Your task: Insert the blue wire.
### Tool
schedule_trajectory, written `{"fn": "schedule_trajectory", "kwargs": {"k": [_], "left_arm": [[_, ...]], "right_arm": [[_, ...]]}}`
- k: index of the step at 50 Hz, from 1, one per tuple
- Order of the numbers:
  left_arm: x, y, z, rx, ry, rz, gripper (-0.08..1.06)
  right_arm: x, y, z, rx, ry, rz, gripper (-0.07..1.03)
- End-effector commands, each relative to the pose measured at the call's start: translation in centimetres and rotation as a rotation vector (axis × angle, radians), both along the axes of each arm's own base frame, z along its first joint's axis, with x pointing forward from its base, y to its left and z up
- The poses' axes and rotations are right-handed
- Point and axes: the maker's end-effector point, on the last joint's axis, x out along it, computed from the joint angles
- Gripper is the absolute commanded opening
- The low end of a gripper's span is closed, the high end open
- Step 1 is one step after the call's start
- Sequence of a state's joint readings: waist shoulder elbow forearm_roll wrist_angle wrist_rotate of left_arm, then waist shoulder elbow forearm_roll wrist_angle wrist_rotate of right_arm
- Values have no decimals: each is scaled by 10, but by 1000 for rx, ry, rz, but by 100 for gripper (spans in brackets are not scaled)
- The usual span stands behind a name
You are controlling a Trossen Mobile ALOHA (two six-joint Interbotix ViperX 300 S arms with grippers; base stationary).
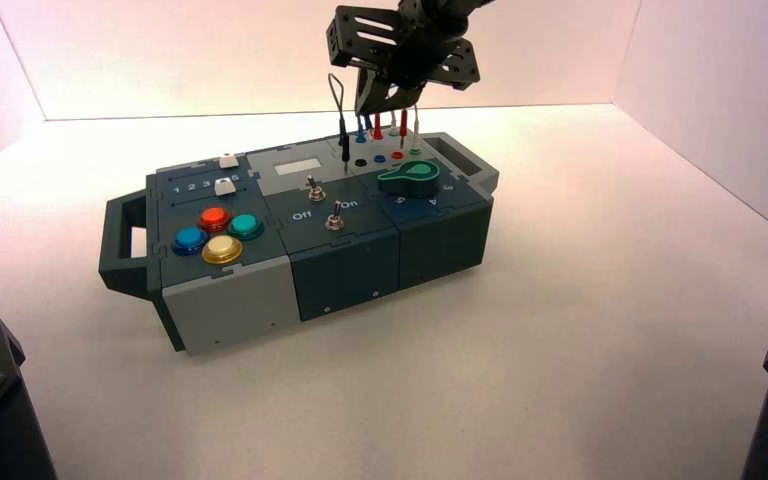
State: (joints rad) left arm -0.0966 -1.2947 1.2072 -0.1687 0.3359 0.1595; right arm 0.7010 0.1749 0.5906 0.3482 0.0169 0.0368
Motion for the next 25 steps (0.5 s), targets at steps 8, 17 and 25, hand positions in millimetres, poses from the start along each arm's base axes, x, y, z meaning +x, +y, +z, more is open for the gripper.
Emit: {"fn": "schedule_trajectory", "kwargs": {"k": [8,17,25], "left_arm": [[3,1,15,-6,-30,5,14],[3,1,15,-4,-29,5,14],[3,1,15,-4,-29,5,14]], "right_arm": [[8,1,14,36,-96,-11,-2],[5,-5,7,35,-120,-22,-2],[1,-10,0,26,-139,-24,-2]]}}
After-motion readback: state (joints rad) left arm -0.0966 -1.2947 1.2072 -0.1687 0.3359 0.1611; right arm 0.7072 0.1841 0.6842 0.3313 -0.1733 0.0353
